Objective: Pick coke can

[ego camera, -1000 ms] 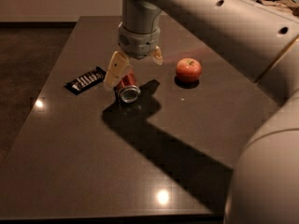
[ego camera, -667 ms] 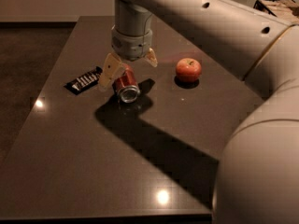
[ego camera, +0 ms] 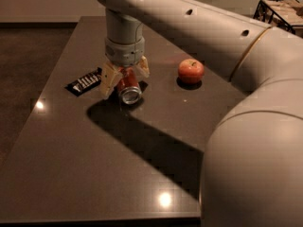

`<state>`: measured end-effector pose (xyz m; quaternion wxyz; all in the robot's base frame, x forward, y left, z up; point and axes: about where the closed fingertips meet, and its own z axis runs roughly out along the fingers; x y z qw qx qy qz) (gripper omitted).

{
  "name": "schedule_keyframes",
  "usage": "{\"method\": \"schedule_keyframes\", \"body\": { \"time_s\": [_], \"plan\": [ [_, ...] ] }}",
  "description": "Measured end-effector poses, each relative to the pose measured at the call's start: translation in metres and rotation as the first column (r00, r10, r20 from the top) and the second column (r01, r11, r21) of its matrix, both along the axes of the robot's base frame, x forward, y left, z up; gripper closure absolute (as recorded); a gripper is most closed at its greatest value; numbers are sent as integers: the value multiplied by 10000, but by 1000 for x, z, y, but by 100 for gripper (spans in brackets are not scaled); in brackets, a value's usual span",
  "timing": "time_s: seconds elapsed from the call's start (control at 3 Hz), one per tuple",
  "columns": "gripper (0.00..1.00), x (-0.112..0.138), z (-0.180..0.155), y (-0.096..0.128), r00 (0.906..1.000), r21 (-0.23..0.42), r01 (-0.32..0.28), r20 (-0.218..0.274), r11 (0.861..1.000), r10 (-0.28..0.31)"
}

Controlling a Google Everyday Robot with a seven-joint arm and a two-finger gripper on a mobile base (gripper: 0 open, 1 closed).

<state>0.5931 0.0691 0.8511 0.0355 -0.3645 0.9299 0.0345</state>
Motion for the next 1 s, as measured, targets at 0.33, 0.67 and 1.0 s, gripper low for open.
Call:
{"method": "schedule_keyframes", "body": {
  "time_s": [0.33, 0.67, 1.0],
  "plan": [
    [42, 2, -1, 0, 9999, -163, -143, -6, 9998, 142],
    [65, 3, 9, -1, 9981, -191, -612, 44, 9979, 613],
    [88, 4, 29, -1, 9896, 4, -1428, 176, 9898, 1428]
  ]
}}
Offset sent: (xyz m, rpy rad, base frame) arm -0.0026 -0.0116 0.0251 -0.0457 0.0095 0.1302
